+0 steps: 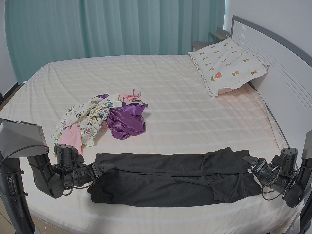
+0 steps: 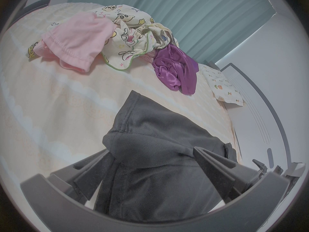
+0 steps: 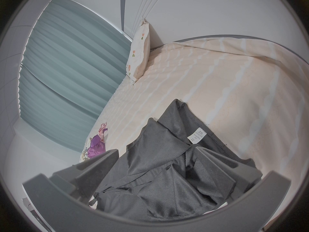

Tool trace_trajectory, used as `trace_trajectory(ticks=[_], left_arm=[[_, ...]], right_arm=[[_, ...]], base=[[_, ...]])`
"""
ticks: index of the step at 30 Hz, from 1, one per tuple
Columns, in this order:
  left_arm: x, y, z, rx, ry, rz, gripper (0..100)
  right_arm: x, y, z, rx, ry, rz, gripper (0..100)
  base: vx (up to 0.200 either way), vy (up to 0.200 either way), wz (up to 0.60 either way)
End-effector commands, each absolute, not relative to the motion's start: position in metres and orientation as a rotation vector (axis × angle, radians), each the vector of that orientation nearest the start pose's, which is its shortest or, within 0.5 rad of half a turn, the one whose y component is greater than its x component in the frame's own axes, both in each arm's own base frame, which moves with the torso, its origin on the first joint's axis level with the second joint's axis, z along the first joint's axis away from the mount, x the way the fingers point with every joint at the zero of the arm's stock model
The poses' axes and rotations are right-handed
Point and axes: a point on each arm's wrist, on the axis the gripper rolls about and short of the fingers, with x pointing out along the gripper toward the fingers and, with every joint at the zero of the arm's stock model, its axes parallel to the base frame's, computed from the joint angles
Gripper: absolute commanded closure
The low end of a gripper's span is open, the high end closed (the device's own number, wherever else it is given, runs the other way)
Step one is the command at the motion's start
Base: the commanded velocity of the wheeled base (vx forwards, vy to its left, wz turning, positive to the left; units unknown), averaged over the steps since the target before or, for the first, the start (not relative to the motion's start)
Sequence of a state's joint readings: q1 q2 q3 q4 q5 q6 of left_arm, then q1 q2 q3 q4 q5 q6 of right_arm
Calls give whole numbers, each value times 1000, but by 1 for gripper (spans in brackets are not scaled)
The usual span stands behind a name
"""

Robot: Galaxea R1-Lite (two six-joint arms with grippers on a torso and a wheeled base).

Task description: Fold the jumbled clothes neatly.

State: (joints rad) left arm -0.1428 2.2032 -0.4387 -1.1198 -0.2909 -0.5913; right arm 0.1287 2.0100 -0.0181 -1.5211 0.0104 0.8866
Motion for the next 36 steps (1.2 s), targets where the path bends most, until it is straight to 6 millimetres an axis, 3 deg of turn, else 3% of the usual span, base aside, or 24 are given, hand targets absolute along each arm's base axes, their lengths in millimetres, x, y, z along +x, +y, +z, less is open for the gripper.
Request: trace_trajectory(ticks=[1,10,26,29,36], left_arm=[[293,-45,4,-585,722,-211,0],[292,-42,29,-554,617,-149,0],[276,-50,15,-884,721,29,0],[283,-51,3,-896,734,59,0],[307,-52,-2,-875,650,133,0]], right_arm=[[215,28,34,840,503,-83,0],[216,28,35,844,492,-81,0],[217,28,32,848,504,-82,0],[217,28,32,848,504,-82,0],[217,28,32,848,506,-82,0]], base=[[0,0,0],[0,0,0],[0,0,0],[0,0,0],[0,0,0]])
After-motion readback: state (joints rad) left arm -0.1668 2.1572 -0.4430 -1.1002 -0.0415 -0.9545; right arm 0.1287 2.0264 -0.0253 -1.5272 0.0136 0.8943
